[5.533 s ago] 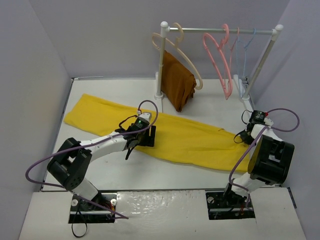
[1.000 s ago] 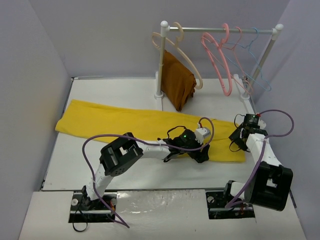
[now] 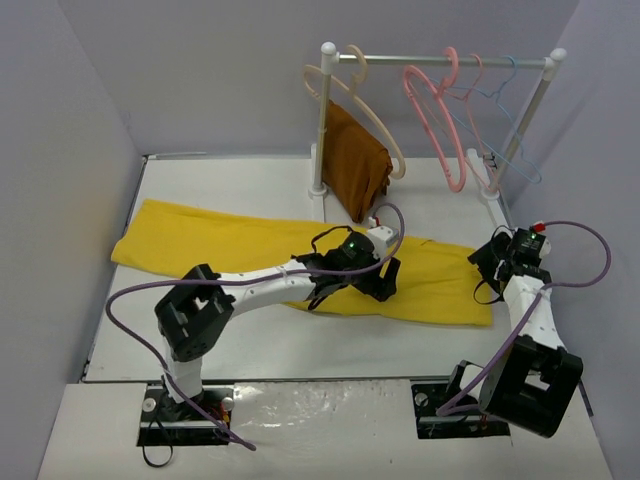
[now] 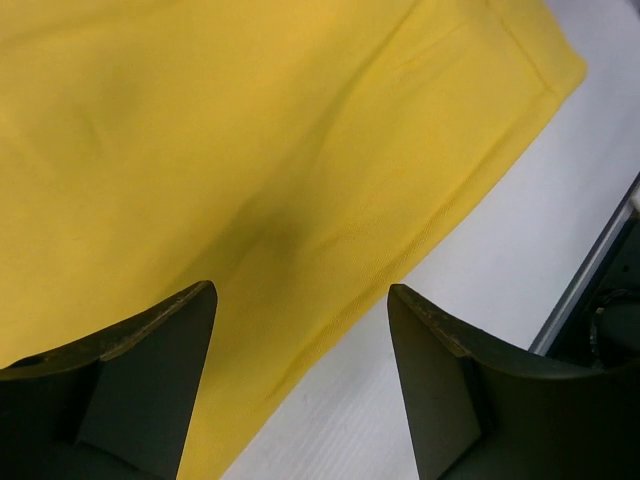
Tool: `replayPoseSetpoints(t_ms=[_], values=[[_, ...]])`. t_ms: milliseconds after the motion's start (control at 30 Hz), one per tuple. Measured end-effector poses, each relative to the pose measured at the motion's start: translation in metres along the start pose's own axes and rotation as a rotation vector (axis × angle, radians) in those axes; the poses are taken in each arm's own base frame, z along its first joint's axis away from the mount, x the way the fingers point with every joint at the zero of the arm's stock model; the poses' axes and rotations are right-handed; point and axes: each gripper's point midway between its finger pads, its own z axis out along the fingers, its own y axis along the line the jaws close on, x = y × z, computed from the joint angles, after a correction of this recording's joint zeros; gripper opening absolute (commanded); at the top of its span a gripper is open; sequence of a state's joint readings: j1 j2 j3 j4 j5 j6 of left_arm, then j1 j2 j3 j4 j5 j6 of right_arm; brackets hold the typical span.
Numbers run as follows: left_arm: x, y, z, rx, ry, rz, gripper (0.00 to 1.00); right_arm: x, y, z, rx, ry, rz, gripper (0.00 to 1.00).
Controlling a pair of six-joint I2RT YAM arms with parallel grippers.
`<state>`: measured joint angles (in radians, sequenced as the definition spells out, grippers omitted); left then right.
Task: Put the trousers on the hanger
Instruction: Fold the trousers at the center of the board.
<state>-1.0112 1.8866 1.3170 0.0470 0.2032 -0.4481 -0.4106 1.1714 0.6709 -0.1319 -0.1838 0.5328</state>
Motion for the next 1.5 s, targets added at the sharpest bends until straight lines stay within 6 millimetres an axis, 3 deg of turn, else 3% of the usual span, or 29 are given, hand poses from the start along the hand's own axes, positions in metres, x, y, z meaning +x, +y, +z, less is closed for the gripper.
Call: replayPoseSetpoints(t_ms=[133,233,433,600,733,933,1167,1300,1500], values=[[-0.031,0.01,-0.044,-0.056,-0.064,-0.019,0.75,0.003,0.002,0.009,-0.008,0.023,-0.014,0.82],[-0.047,0.032,-0.086,-0.134,-0.111,-0.045,0.77,0.009,-0.009,0.014,0.048,0.043,-0.042,1.0],[-0.041,0.105,-0.172,-0.353,-0.154,-0.101,0.78,0.005,-0.033,0.009,0.19,0.033,-0.116,1.0],[-0.012,0.154,-0.228,-0.504,-0.144,-0.123,0.8,0.004,-0.04,0.016,0.238,0.054,-0.16,1.0],[0.01,0.17,-0.25,-0.558,-0.111,-0.116,0.82,0.017,-0.048,0.027,0.26,0.119,-0.18,1.0],[0.03,0.181,-0.273,-0.595,-0.121,-0.108,0.83,0.031,-0.045,0.043,0.216,0.187,-0.192,1.0],[0.046,0.192,-0.274,-0.628,-0.089,-0.104,0.83,0.035,-0.028,0.056,0.182,0.199,-0.274,1.0],[0.047,0.196,-0.273,-0.639,-0.077,-0.1,0.83,0.035,-0.023,0.06,0.176,0.201,-0.288,0.85],[0.046,0.199,-0.277,-0.659,-0.084,-0.095,0.83,0.031,-0.021,0.067,0.191,0.217,-0.289,0.32]])
